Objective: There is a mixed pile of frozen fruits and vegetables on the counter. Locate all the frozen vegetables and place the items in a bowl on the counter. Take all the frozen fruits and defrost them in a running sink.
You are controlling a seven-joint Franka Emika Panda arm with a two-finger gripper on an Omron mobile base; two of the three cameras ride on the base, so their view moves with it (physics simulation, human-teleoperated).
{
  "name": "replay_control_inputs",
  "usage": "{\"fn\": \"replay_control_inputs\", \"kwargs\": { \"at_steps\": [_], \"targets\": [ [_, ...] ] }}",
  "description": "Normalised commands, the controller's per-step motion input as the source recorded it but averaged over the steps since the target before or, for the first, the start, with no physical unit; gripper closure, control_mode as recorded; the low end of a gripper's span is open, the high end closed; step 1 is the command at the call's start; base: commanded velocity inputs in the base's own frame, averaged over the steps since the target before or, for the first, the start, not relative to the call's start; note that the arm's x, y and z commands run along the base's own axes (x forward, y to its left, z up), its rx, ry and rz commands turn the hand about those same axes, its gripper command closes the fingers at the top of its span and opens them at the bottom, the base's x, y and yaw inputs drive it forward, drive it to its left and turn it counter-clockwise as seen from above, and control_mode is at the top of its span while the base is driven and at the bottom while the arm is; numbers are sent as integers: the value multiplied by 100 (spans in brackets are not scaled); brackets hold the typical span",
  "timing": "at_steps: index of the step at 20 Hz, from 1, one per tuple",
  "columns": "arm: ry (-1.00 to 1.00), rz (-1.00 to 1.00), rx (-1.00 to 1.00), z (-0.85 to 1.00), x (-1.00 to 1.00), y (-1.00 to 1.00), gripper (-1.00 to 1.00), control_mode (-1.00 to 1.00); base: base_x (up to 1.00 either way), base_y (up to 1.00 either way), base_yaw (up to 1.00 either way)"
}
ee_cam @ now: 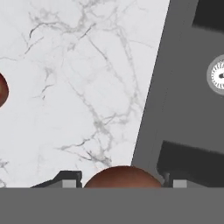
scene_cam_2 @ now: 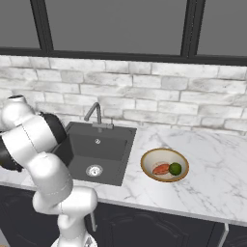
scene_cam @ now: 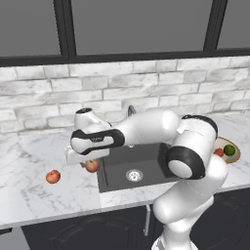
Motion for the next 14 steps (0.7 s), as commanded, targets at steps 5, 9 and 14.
{"fn": "replay_control_inputs", "kwargs": {
  "at_steps": [5,9,14],
  "targets": [
    [-3,-18,-1,8,0,-43,100,-100,0,0,0],
    [-3,-19,-3,0,0,-48,100,-100,0,0,0],
    [0,-22,-4,0,0,-55,100,-100,0,0,0]
  ]
}}
